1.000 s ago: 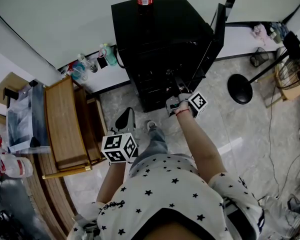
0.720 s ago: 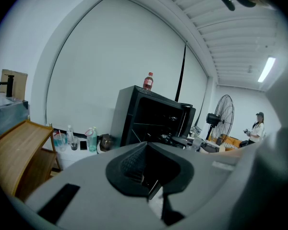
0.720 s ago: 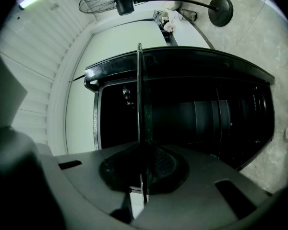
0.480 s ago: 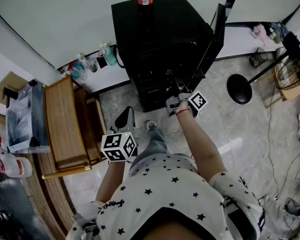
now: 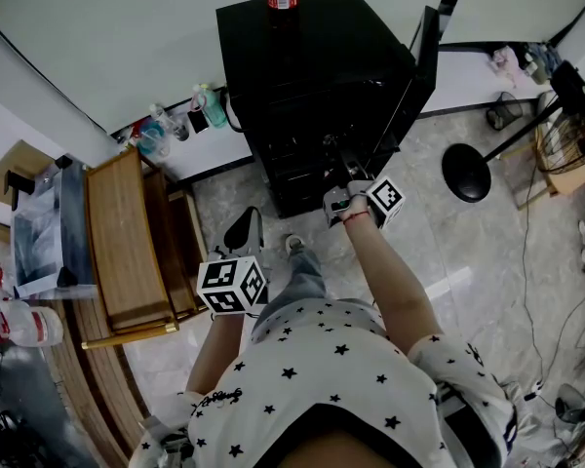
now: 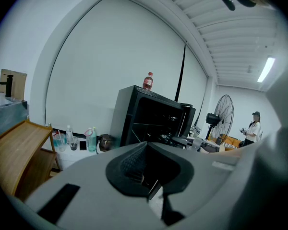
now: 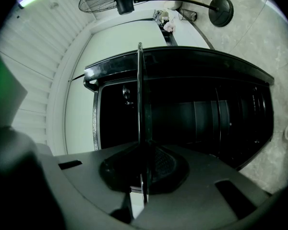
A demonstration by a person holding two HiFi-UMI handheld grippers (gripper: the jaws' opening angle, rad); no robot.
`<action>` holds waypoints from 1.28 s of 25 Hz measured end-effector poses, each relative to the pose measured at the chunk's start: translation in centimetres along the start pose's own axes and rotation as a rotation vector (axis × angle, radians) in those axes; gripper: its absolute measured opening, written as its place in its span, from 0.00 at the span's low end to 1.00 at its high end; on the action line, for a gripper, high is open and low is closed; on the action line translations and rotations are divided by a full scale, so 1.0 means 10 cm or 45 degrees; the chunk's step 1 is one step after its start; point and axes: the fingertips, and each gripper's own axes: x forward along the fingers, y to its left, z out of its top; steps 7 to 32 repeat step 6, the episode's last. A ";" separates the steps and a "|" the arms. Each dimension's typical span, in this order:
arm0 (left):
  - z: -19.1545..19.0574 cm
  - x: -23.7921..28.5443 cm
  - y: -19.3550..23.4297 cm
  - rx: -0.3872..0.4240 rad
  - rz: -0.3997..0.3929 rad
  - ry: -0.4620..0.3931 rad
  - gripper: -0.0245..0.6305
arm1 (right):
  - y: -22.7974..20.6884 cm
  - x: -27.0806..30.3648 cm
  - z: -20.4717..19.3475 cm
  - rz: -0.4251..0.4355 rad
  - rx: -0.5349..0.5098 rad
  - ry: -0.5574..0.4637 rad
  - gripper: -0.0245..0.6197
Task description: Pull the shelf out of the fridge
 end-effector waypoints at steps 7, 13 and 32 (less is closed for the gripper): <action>-0.01 0.01 -0.02 -0.001 -0.002 0.004 0.06 | -0.09 0.01 0.04 -0.013 0.002 0.001 0.05; -0.01 0.01 -0.02 -0.001 -0.002 0.004 0.06 | -0.09 0.01 0.04 -0.013 0.002 0.001 0.05; -0.01 0.01 -0.02 -0.001 -0.002 0.004 0.06 | -0.09 0.01 0.04 -0.013 0.002 0.001 0.05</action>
